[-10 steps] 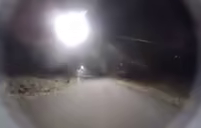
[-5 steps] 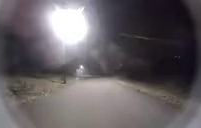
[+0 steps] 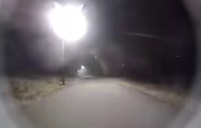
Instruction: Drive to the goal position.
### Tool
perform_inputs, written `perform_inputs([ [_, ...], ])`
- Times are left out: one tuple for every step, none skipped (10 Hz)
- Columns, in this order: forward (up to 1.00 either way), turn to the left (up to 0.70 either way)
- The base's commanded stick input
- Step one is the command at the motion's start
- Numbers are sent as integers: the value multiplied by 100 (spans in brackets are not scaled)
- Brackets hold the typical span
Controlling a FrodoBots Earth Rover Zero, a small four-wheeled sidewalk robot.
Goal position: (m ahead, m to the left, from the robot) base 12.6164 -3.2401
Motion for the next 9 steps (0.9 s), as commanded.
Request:
perform_inputs([
  [100, 5],
  [100, 5],
  [100, 5],
  [100, 6],
  [100, 7],
  [100, 6],
  [100, 5],
  [100, 5],
  [100, 5],
])
